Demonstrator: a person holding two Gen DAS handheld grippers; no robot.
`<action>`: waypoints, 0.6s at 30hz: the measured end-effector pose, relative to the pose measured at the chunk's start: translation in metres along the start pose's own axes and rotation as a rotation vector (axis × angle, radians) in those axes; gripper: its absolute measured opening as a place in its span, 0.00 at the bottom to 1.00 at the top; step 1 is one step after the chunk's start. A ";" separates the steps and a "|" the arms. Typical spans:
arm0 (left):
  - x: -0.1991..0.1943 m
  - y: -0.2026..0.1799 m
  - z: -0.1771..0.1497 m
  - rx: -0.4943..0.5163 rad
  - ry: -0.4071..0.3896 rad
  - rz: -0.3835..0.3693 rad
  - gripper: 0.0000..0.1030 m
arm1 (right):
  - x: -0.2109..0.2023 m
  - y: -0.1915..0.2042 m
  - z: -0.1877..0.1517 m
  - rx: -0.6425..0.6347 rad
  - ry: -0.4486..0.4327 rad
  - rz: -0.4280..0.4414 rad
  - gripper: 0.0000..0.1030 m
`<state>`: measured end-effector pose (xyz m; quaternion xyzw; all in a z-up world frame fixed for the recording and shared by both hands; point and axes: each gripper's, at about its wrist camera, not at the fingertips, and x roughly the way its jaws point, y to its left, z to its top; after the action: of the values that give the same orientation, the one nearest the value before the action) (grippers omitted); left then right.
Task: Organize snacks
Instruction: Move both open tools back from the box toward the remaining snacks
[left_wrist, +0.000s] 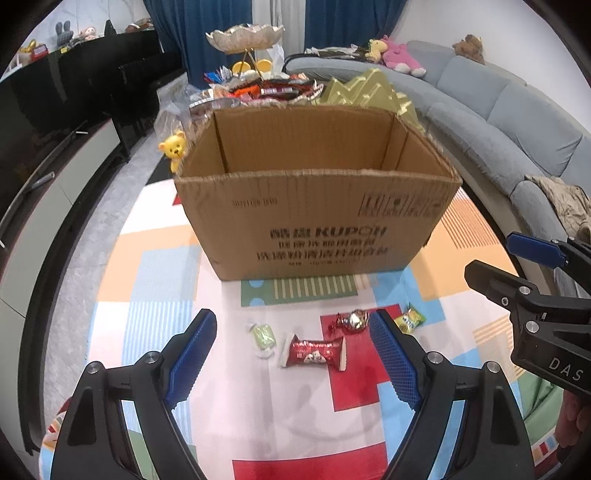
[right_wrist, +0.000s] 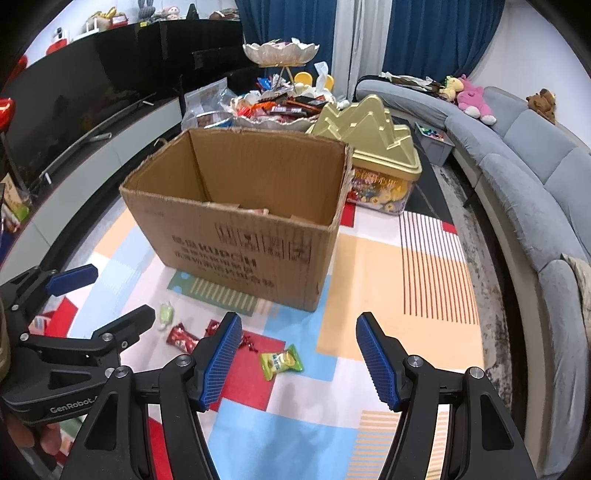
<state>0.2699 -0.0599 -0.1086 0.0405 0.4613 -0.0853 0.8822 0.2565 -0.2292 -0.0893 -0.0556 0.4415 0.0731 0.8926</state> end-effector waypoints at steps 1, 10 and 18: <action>0.003 0.000 -0.002 0.000 0.008 0.000 0.82 | 0.001 0.001 -0.002 -0.003 0.002 0.000 0.64; 0.028 -0.004 -0.019 0.011 0.061 -0.016 0.82 | 0.021 0.002 -0.015 -0.015 0.038 0.017 0.64; 0.042 -0.005 -0.026 0.025 0.074 -0.032 0.82 | 0.039 0.001 -0.024 -0.008 0.071 0.024 0.64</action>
<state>0.2715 -0.0656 -0.1581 0.0474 0.4933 -0.1034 0.8624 0.2608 -0.2288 -0.1343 -0.0565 0.4731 0.0838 0.8752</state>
